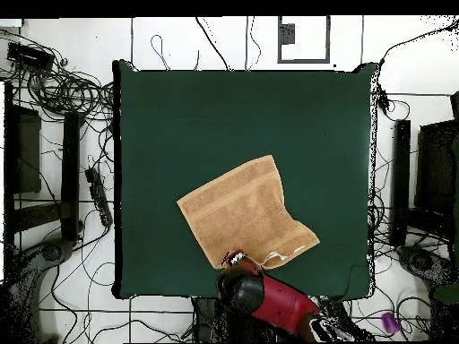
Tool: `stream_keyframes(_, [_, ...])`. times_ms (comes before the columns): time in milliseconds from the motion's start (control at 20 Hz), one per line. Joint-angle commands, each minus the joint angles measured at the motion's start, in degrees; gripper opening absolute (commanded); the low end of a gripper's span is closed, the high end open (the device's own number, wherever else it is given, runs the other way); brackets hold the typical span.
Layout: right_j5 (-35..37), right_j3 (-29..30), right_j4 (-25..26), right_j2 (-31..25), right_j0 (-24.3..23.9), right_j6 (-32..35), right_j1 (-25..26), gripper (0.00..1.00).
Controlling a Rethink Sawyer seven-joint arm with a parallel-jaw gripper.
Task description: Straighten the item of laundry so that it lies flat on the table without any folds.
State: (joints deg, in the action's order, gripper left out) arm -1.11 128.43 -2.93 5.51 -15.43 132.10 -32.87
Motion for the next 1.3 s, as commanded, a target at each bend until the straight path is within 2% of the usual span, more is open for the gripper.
stream_keyframes(50, [0.3, -3.0, 1.0, -7.8, -0.4, 5.2, 0.6, 1.0])
stream_keyframes(250, [2.6, -4.4, 0.5, -7.5, -0.3, 4.5, -0.3, 1.0])
stream_keyframes(400, [7.0, -4.6, -0.2, -6.6, 0.3, 3.7, -3.5, 1.0])
stream_keyframes(650, [18.2, -4.0, -1.0, -3.7, 2.7, 2.8, -12.6, 1.0])
stream_keyframes(950, [30.2, -4.4, -0.5, -1.4, 4.3, 3.3, -20.7, 1.0])
stream_keyframes(1150, [35.6, -6.1, -0.2, -0.9, 4.8, 3.7, -23.3, 1.0])
stream_keyframes(1300, [36.8, -7.0, -0.2, -1.6, 4.0, 3.5, -23.3, 1.0])
